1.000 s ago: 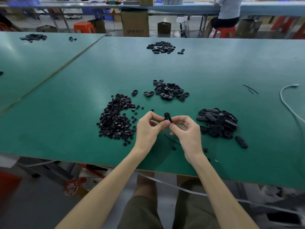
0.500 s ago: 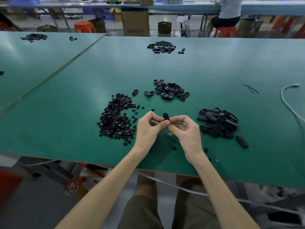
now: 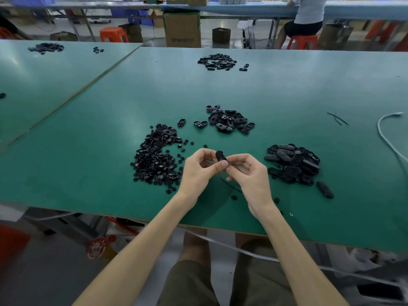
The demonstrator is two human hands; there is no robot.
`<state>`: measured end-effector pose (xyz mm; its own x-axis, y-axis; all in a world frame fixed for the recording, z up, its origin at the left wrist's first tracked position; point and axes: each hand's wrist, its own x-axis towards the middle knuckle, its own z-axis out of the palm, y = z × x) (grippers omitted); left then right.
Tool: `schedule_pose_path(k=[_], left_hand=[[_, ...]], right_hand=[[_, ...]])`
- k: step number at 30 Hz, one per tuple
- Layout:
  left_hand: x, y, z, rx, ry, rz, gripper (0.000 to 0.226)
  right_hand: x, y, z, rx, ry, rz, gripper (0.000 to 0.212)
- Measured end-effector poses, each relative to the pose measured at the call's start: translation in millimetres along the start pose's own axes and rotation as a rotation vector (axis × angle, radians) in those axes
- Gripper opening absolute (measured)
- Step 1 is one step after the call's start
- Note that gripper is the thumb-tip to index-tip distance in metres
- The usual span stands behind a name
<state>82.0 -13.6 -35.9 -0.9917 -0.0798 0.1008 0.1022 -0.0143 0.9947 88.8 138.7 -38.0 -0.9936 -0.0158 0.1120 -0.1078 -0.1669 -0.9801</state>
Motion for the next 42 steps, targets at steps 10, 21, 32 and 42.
schedule_pose_path(k=[10, 21, 32, 42], left_hand=[[0.9, 3.1, -7.7, -0.021, -0.065, -0.054, 0.023], [5.2, 12.0, -16.5, 0.029, -0.207, -0.142, 0.032], [4.5, 11.7, -22.7, 0.077, -0.304, -0.105, 0.018], [4.5, 9.7, -19.3, 0.122, -0.318, -0.09, 0.017]], right_hand=[[0.3, -1.3, 0.5, -0.014, -0.011, 0.003, 0.015], [0.3, -1.3, -1.4, -0.078, -0.007, -0.032, 0.019], [-1.0, -1.5, -3.9, -0.067, 0.02, -0.038, 0.02], [0.5, -0.7, -5.7, -0.054, 0.024, -0.056, 0.019]])
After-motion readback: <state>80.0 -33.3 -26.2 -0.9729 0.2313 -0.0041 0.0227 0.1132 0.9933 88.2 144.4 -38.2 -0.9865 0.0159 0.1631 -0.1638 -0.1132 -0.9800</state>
